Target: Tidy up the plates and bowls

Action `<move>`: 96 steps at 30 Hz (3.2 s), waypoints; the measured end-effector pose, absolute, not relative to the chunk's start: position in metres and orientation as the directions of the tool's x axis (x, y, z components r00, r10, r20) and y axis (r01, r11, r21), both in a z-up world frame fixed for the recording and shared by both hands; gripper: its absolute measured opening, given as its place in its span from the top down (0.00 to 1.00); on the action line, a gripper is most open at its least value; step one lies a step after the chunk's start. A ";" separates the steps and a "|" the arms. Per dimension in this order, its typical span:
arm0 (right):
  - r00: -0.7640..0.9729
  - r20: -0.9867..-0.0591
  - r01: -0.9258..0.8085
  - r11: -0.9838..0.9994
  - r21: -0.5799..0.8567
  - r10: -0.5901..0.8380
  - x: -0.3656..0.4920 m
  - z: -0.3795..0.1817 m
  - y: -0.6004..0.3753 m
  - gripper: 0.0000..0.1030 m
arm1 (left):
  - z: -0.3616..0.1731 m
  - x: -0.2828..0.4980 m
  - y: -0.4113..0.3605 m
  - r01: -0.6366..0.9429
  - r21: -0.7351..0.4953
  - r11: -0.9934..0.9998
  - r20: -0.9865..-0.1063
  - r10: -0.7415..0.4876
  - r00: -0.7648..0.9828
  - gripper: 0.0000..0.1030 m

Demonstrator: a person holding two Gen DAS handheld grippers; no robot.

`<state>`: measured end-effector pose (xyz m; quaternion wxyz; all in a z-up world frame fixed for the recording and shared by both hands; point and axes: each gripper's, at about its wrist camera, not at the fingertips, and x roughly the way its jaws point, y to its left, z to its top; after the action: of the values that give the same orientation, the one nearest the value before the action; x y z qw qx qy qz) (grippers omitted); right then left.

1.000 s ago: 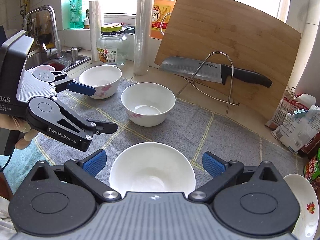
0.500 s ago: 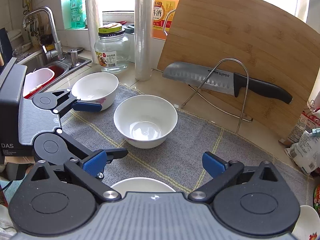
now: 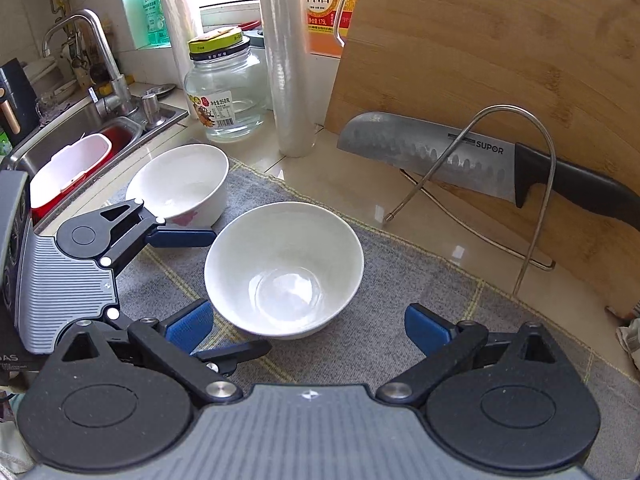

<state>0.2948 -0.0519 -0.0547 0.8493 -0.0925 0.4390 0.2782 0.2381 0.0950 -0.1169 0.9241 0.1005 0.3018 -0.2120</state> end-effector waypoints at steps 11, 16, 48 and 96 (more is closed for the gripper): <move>0.387 -0.815 -0.577 0.803 0.150 0.430 0.331 -0.073 -0.040 0.07 | -0.117 0.242 0.095 0.467 0.048 0.883 -0.603 -0.347 0.718 0.09; 0.368 -0.818 -0.591 0.791 0.161 0.442 0.337 -0.077 -0.034 0.11 | -0.117 0.240 0.095 0.475 0.046 0.879 -0.603 -0.355 0.715 0.12; 0.355 -0.804 -0.591 0.781 0.202 0.477 0.326 -0.059 -0.030 0.18 | -0.094 0.230 0.096 0.512 0.046 0.858 -0.623 -0.376 0.686 0.20; 0.465 -0.777 -0.461 0.865 0.197 0.424 0.185 -0.010 -0.096 0.17 | -0.047 0.121 0.054 0.677 0.032 0.735 -0.633 -0.509 0.583 0.20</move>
<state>0.1853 -0.0961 -0.0099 0.8555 -0.0206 0.4481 0.2586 0.1211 0.0541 -0.0469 0.8792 0.1364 0.3075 -0.3373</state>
